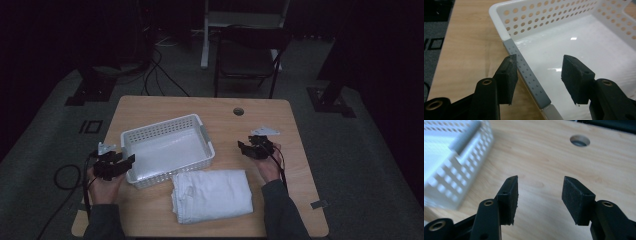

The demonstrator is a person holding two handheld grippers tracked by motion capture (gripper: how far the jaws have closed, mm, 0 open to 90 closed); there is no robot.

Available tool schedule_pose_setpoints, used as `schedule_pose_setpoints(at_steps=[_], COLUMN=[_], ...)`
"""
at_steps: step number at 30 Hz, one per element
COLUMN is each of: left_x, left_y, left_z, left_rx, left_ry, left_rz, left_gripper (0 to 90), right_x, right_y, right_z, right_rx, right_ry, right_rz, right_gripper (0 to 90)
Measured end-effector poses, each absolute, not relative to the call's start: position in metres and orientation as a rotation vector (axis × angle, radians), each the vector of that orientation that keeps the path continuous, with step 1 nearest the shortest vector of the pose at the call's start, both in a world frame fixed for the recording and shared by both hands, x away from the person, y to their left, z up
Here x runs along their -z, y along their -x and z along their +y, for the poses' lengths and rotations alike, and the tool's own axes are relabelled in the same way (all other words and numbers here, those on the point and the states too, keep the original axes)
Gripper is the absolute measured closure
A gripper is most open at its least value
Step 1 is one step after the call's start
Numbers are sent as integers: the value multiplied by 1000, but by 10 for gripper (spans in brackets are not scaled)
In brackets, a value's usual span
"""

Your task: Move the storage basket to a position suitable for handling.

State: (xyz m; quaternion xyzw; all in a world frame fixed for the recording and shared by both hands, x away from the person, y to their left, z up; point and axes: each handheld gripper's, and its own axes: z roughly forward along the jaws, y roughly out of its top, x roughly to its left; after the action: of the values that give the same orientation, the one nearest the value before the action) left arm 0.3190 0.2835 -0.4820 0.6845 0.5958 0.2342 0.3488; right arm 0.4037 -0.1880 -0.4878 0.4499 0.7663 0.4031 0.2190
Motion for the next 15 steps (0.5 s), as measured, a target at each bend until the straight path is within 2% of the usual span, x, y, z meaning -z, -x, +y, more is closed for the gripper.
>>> schedule_pose_setpoints(at_steps=[7,15], left_x=[476,476], left_y=[-344,-368], left_z=[258,232], left_rx=[-647,-666], left_ry=[-1867,-1943], left_rz=[1500,1425], left_gripper=[466,485], right_x=[472,475], right_y=[-413,-419], right_z=[-171,-157], right_rx=[-1124,-1117], right_ry=[-1185,-1184], right_rz=[2146,2175], right_gripper=[489,503])
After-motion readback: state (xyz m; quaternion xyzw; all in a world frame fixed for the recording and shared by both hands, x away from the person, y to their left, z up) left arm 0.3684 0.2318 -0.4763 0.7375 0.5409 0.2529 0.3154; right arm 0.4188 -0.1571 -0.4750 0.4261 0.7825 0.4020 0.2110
